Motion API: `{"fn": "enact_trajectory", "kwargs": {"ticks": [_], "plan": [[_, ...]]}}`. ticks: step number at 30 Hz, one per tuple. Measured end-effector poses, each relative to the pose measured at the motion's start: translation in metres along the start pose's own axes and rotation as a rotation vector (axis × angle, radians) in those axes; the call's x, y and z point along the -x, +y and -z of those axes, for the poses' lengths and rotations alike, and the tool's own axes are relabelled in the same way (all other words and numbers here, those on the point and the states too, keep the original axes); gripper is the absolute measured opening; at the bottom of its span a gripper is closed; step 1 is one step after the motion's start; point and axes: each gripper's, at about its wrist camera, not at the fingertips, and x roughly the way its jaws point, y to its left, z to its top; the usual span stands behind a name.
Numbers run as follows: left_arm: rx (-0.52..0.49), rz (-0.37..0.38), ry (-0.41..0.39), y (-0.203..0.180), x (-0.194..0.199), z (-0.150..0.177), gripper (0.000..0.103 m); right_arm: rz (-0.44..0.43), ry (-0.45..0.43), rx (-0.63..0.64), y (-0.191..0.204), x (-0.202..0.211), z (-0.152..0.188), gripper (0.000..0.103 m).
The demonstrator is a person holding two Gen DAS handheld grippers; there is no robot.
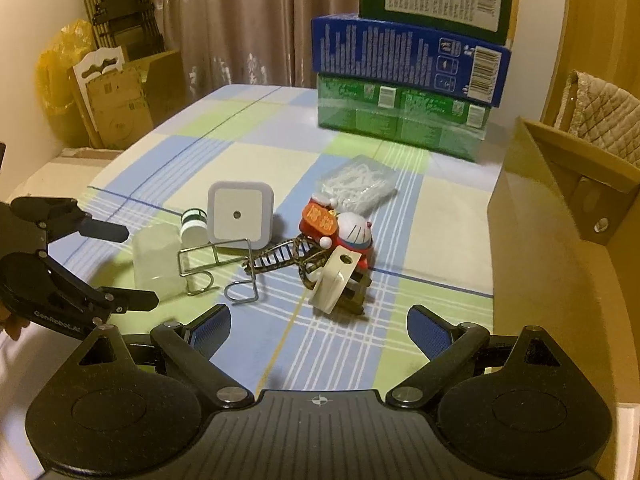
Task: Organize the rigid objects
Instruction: 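Move the left tool back toward the clear plastic container, then close the left tool on the clear container while the right tool grasps the beige tape dispenser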
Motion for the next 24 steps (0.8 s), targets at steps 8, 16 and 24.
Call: {"fn": "enact_trajectory", "kwargs": {"ticks": [8,16,24], "plan": [[-0.036,0.003,-0.004,0.006,-0.010,-0.001,0.078,0.008,0.014,0.005,-0.003,-0.017,0.000,0.092],[-0.001,0.004,0.041,0.004,-0.012,-0.001,0.071,0.007,0.013,0.015,-0.004,-0.026,-0.001,0.092],[0.132,-0.101,0.041,-0.005,0.006,0.008,0.070,-0.007,-0.006,-0.014,-0.003,-0.031,0.001,0.092]]}}
